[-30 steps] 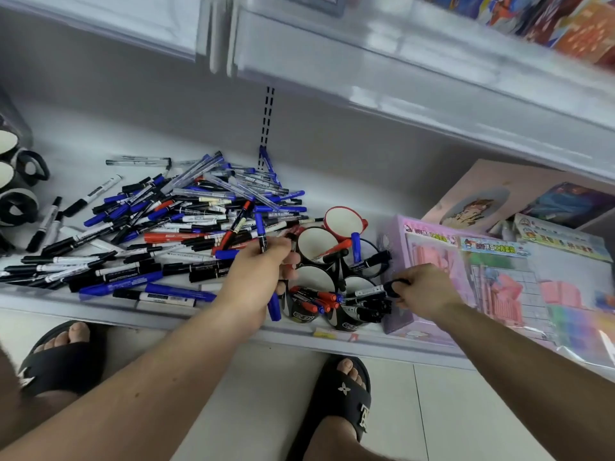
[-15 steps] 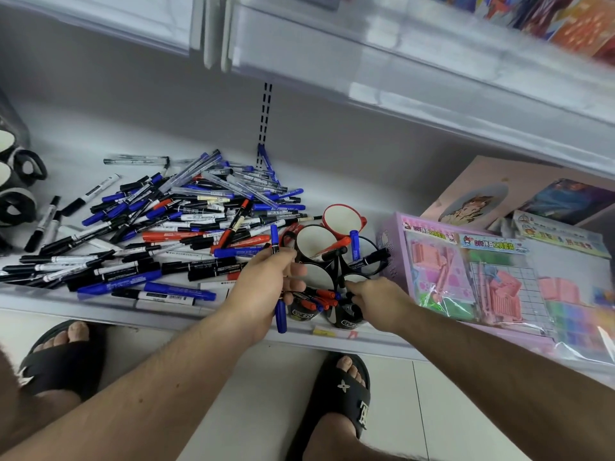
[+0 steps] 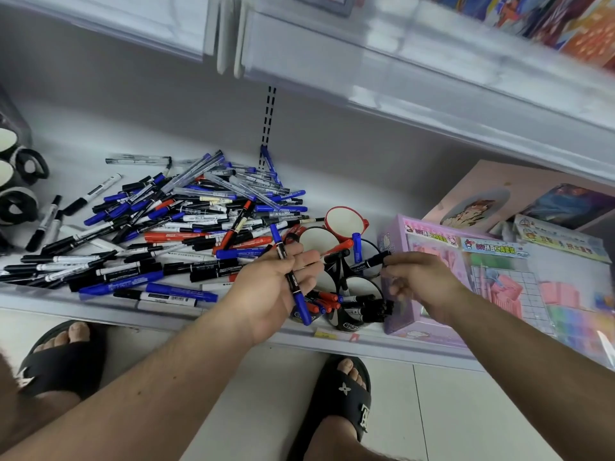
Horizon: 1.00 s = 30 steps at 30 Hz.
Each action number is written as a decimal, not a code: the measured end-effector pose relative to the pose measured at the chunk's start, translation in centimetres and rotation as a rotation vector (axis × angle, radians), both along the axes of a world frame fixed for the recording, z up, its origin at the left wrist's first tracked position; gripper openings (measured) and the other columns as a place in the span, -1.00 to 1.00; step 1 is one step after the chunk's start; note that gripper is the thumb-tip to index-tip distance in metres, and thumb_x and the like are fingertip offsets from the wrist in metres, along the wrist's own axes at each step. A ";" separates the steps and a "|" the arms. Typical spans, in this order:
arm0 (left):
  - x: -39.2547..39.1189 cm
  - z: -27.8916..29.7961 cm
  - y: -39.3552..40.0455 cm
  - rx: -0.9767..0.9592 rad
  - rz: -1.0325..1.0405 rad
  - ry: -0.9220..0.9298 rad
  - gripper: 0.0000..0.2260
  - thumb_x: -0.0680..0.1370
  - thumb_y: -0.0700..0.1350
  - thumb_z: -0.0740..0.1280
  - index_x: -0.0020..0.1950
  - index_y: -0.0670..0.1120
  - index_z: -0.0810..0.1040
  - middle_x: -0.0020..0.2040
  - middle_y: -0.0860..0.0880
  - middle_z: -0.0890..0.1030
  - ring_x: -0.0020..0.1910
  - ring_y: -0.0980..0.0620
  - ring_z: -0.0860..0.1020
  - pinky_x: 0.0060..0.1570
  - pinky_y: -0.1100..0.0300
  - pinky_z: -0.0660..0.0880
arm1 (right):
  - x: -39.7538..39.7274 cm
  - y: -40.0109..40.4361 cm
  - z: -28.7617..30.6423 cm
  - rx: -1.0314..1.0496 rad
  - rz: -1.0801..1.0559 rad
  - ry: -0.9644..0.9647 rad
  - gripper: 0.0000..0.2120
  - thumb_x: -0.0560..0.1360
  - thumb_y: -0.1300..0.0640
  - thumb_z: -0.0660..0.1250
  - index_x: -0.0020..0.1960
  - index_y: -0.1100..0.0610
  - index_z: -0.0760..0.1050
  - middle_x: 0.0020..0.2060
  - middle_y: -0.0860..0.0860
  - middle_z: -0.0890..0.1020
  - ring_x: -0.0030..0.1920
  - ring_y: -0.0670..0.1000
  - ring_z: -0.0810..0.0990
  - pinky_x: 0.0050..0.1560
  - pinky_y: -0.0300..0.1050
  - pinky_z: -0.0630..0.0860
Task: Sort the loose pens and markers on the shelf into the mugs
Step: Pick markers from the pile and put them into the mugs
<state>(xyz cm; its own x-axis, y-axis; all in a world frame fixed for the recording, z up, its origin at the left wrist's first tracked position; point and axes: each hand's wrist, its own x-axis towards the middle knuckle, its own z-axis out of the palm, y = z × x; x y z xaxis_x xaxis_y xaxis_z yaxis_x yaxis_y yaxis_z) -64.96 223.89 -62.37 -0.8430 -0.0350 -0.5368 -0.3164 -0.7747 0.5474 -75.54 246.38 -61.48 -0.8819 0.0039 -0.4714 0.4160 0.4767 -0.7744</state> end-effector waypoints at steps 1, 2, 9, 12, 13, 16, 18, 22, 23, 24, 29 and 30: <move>0.0 0.1 0.1 0.022 -0.003 0.015 -0.74 0.67 -0.30 0.05 0.17 -0.19 0.51 0.05 -0.19 0.69 0.10 -0.12 0.65 0.09 0.06 0.52 | 0.3 -0.4 0.5 -0.078 0.010 -0.046 -0.76 0.49 0.38 0.35 0.16 0.29 0.55 -0.22 0.22 0.68 -0.43 0.06 0.53 -0.42 -0.15 0.46; 0.0 0.1 0.2 0.034 -0.008 0.029 -0.74 0.67 -0.30 0.04 0.15 -0.18 0.51 0.08 -0.18 0.69 0.15 -0.11 0.63 0.15 0.03 0.50 | 0.7 -0.9 1.0 -0.128 0.040 -0.087 -0.77 0.51 0.36 0.33 0.17 0.29 0.54 -0.14 0.24 0.69 -0.41 0.06 0.53 -0.42 -0.15 0.46; -0.1 0.0 0.3 0.057 -0.085 0.159 -0.79 0.64 -0.27 0.09 -0.04 -0.04 0.46 0.22 -0.05 0.64 0.31 0.02 0.51 0.29 0.01 0.36 | 4.3 -5.3 2.8 -0.182 0.422 -0.293 -0.78 0.62 0.06 0.24 0.13 0.16 0.55 -0.09 0.18 0.69 -0.38 0.05 0.54 -0.43 -0.17 0.43; 0.0 -0.7 0.3 0.077 -0.109 0.174 -0.78 0.67 -0.25 0.05 -0.04 -0.04 0.44 0.26 -0.04 0.62 0.37 0.00 0.47 0.36 -0.05 0.32 | 5.5 -6.4 2.5 -0.210 0.483 -0.290 -0.81 0.64 0.07 0.21 0.06 0.13 0.56 -0.19 0.13 0.67 -0.39 0.06 0.53 -0.41 -0.15 0.40; 0.0 -0.8 0.4 0.072 -0.111 0.173 -0.78 0.68 -0.24 0.05 -0.03 -0.04 0.44 0.25 -0.03 0.62 0.36 -0.01 0.48 0.37 -0.05 0.31 | 5.7 -6.6 2.3 -0.212 0.465 -0.262 -0.83 0.65 0.11 0.21 0.01 0.13 0.55 -0.24 0.12 0.65 -0.41 0.04 0.51 -0.44 -0.16 0.38; 0.0 -0.8 0.5 0.000 -0.128 0.160 -0.80 0.66 -0.19 0.10 0.02 -0.03 0.50 0.25 0.00 0.62 0.32 -0.01 0.51 0.43 -0.05 0.23 | 5.2 -6.7 2.1 -0.196 0.311 -0.095 -0.87 0.62 0.21 0.26 -0.06 0.13 0.55 -0.36 0.08 0.60 -0.50 -0.02 0.44 -0.51 -0.22 0.33; -0.1 -0.7 0.3 -0.045 -0.152 0.139 -0.80 0.67 -0.11 0.13 0.21 -0.06 0.48 0.38 -0.04 0.51 0.44 -0.02 0.37 0.47 -0.05 0.20 | 3.9 -6.0 2.4 -0.205 0.134 0.068 -0.89 0.58 0.24 0.31 -0.09 0.13 0.58 -0.35 0.10 0.58 -0.52 -0.05 0.41 -0.53 -0.22 0.32; -0.4 -0.6 -0.3 -0.049 -0.197 0.116 -0.52 0.67 0.00 0.11 0.58 -0.07 0.15 0.50 -0.02 0.36 0.52 -0.02 0.24 0.50 -0.05 0.17 | 1.0 -4.1 2.7 -0.032 0.001 0.415 -0.83 0.52 0.26 0.39 -0.20 0.06 0.61 -0.38 -0.03 0.60 -0.49 -0.13 0.46 -0.42 -0.26 0.40; -0.4 -0.7 -0.5 -0.039 -0.185 0.103 -0.51 0.67 0.01 0.11 0.59 -0.07 0.14 0.49 -0.02 0.37 0.52 -0.02 0.24 0.50 -0.06 0.17 | 0.4 -4.0 2.5 0.037 0.020 0.469 -0.83 0.51 0.24 0.40 -0.21 0.04 0.62 -0.36 -0.08 0.62 -0.43 -0.16 0.49 -0.33 -0.28 0.42; -0.5 -0.8 -0.7 -0.029 -0.171 0.090 -0.51 0.67 0.02 0.11 0.58 -0.07 0.15 0.48 -0.02 0.39 0.52 -0.02 0.25 0.50 -0.06 0.17 | -0.1 -4.0 2.1 0.099 0.044 0.503 -0.85 0.50 0.22 0.41 -0.20 0.01 0.63 -0.31 -0.11 0.64 -0.36 -0.16 0.54 -0.24 -0.29 0.43; -0.4 -1.2 -1.7 -0.039 -0.134 0.062 -0.54 0.66 0.04 0.12 0.53 -0.09 0.26 0.43 -0.04 0.46 0.49 -0.04 0.31 0.49 -0.08 0.19 | -2.6 -5.1 1.2 0.314 0.186 0.591 -0.87 0.52 0.12 0.40 -0.17 -0.07 0.61 -0.25 -0.20 0.63 -0.22 -0.21 0.57 -0.23 -0.46 0.41; -0.4 -1.3 -1.8 -0.045 -0.133 0.057 -0.55 0.65 0.03 0.13 0.52 -0.09 0.29 0.42 -0.04 0.47 0.48 -0.04 0.32 0.49 -0.08 0.19 | -3.0 -5.1 1.2 0.323 0.185 0.609 -0.89 0.52 0.13 0.40 -0.17 -0.04 0.62 -0.25 -0.17 0.64 -0.23 -0.19 0.58 -0.24 -0.46 0.42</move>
